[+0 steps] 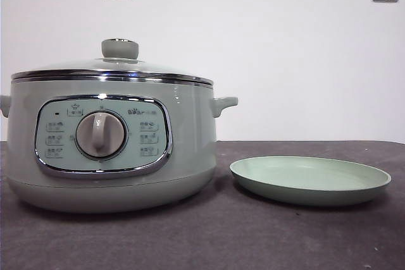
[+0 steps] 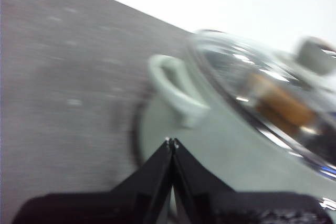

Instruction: Take the corn out from the steamer,put the corn on the plate,close the lid

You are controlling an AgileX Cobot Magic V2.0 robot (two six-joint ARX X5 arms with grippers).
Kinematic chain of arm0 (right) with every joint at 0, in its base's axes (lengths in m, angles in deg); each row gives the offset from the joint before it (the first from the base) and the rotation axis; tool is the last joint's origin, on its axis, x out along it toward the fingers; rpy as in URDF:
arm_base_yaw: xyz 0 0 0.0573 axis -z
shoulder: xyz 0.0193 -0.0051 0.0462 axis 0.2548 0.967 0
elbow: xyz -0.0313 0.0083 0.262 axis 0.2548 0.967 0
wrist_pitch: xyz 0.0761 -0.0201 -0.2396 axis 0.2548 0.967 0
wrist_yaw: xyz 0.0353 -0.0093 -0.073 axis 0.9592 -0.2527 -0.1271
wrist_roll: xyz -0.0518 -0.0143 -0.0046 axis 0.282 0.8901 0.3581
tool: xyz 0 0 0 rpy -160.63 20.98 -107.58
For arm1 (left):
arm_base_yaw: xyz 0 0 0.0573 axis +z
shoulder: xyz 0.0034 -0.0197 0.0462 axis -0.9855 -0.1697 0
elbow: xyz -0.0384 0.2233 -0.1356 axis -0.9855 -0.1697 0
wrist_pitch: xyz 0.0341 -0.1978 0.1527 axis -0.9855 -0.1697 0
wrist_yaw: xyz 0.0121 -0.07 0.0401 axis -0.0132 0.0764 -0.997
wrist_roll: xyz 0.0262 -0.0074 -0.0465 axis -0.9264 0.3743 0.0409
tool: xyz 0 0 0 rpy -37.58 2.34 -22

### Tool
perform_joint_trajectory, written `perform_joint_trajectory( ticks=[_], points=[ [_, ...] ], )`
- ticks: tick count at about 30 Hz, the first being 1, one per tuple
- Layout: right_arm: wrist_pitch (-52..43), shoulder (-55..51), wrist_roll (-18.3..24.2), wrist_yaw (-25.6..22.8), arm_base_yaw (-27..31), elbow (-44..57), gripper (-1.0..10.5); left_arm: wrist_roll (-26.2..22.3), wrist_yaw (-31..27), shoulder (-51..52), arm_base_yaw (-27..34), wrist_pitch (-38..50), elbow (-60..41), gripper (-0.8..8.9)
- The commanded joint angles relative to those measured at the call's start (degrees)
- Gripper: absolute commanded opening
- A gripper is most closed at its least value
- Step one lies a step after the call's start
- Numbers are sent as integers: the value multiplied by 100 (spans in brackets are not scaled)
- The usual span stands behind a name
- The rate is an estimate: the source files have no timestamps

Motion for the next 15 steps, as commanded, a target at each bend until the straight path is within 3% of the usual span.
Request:
perform_joint_trajectory(
  ticks=[1,4,7,15],
  points=[
    [2,-2,-35,358,9,-109,-1,11,879,17,9,332,-39,-8],
    [63,28,17,597,11,-345,-10,13,1357,17,9,304,133,-8],
    [354,168,155,595,9,-732,-10,2,1421,15,9,-72,479,-8],
    [1296,1220,1366,599,9,-2168,-9,-935,1419,-435,9,-852,1720,-8]
  ],
)
